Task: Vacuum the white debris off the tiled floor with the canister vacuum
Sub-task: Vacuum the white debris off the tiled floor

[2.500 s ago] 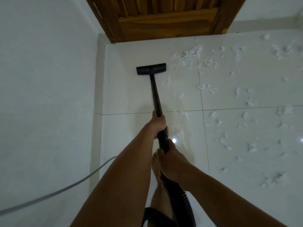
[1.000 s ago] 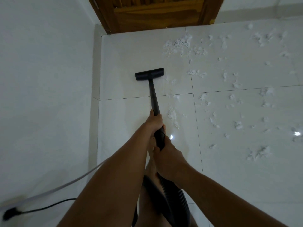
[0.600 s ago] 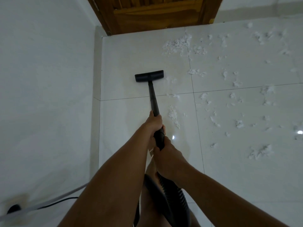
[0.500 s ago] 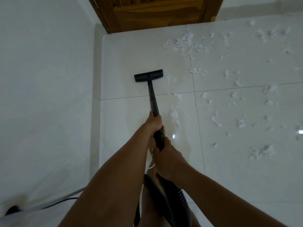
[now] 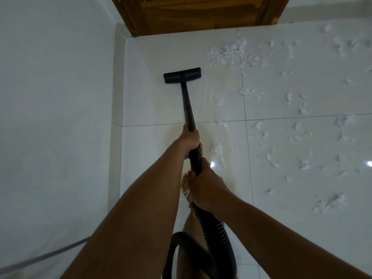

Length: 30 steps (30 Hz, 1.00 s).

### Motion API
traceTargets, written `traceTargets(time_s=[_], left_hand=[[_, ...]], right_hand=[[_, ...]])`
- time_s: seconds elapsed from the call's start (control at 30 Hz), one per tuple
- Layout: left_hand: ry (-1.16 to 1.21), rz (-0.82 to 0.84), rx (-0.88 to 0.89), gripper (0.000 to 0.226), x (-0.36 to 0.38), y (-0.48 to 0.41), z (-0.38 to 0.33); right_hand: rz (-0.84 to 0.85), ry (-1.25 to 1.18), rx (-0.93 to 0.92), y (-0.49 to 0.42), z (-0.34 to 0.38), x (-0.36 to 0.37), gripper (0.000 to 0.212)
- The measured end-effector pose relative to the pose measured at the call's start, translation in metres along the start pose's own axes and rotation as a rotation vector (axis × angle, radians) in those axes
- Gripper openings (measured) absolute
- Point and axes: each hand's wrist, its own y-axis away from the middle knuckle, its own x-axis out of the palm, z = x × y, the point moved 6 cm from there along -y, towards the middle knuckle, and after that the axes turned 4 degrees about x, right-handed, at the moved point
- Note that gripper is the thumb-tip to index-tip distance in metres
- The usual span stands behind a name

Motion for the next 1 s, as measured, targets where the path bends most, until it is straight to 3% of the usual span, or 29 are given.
traceTargets(time_s=[0.5,1.0], left_hand=[[-0.077,-0.013,0.061,0.052,-0.042,-0.076,-0.099],[-0.020,-0.003,0.003,0.058,-0.006,-0.008,-0.012]], right_hand=[[-0.017,0.018,-0.026,-0.078,0.098,-0.013,0.055],[-0.002,0.051,0.008,-0.002,0.018,-0.002,0.059]])
